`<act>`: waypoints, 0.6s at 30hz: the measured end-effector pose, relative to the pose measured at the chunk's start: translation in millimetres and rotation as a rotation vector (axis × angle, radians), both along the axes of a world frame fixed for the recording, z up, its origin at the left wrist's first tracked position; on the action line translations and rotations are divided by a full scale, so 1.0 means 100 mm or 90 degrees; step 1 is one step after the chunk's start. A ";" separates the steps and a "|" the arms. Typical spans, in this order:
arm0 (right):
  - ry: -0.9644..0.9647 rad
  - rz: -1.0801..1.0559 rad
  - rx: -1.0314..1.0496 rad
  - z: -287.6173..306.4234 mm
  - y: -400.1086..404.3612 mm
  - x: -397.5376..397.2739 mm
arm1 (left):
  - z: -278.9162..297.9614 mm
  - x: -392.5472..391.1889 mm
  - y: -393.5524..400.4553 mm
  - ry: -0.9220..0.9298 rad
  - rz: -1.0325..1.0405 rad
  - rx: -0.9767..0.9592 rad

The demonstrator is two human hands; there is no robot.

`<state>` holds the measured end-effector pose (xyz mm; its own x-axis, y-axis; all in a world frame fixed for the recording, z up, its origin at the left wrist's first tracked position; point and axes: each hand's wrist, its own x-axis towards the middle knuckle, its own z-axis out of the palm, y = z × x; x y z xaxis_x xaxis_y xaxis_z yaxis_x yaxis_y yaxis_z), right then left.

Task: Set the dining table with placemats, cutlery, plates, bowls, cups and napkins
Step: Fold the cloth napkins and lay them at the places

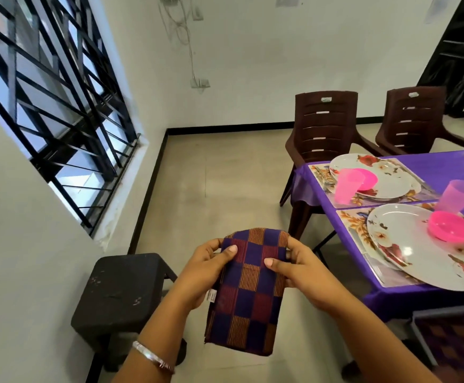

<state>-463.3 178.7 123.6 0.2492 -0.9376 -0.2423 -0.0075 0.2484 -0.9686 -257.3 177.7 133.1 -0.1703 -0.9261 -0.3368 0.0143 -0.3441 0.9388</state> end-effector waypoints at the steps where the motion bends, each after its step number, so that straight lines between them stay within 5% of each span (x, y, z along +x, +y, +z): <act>1: -0.007 -0.020 -0.004 -0.02 -0.07 -0.01 | 0.00 -0.01 -0.07 0.003 0.006 0.003; 9: -0.051 -0.025 -0.005 -0.04 -0.92 -0.29 | -0.03 -0.33 -0.90 0.070 0.025 0.072; 18: -0.086 -0.023 -0.315 0.67 -2.18 -0.67 | 0.57 -0.62 -2.06 0.024 0.074 -0.305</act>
<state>-530.1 -38.8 190.4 0.2129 -0.9407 0.2639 0.1255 -0.2416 -0.9622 -319.3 -28.4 190.5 -0.0603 -0.9889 0.1360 0.0640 0.1322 0.9892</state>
